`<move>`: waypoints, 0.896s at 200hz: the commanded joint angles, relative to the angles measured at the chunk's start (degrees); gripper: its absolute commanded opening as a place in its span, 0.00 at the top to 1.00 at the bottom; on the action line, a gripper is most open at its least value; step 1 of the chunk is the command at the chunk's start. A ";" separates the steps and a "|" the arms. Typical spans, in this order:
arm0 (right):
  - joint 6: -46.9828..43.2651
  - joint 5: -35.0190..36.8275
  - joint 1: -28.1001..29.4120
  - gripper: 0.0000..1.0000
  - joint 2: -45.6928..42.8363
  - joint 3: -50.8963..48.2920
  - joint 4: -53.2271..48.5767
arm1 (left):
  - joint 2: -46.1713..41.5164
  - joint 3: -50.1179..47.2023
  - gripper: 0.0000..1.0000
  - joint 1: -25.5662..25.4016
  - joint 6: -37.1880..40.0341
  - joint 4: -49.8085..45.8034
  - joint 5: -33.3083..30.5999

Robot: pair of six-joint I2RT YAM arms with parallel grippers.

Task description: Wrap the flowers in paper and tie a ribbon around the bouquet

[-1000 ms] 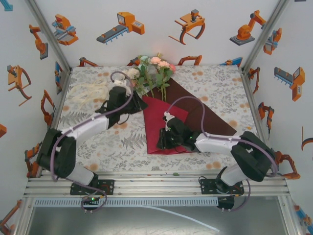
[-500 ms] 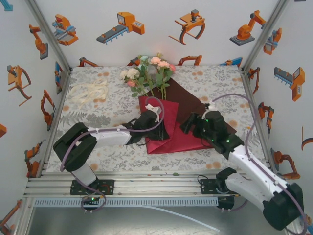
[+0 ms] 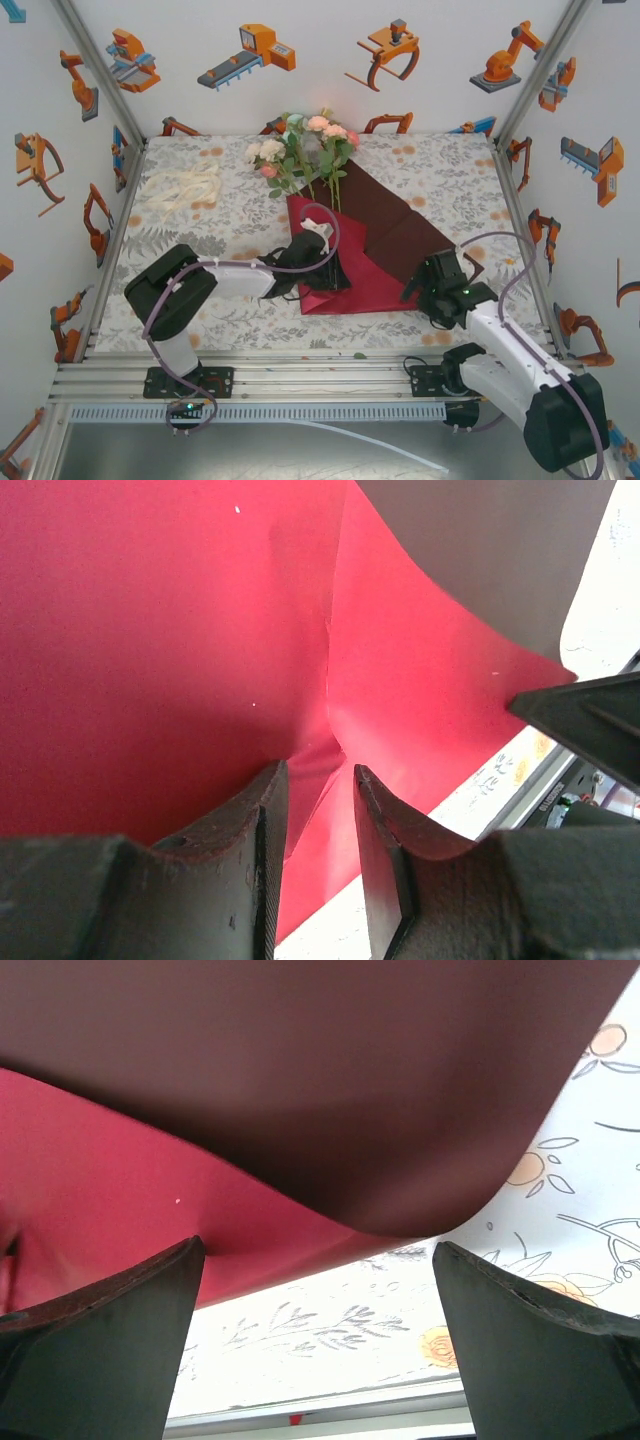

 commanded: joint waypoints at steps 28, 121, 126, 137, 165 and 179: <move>2.96 4.58 -1.14 0.10 3.58 -2.55 3.07 | 1.95 -0.64 0.65 -0.23 -1.79 3.27 1.34; -8.29 -1.07 -24.49 0.02 5.24 0.51 10.72 | 2.39 -0.20 0.67 0.12 -2.02 4.03 1.93; -8.80 -2.05 -26.35 0.02 6.34 0.63 11.75 | 2.37 -0.20 0.67 0.12 -2.04 4.24 2.08; -9.66 -5.16 -30.64 0.03 8.99 1.54 13.71 | 2.33 -0.27 0.68 0.20 -2.16 4.54 2.25; -11.69 -8.78 -36.26 0.04 17.99 5.36 16.90 | 2.16 -0.51 0.68 0.30 -2.02 4.77 2.20; -12.75 -9.93 -36.82 0.05 22.30 7.10 18.00 | 2.10 -0.88 0.68 0.38 -2.32 5.56 2.12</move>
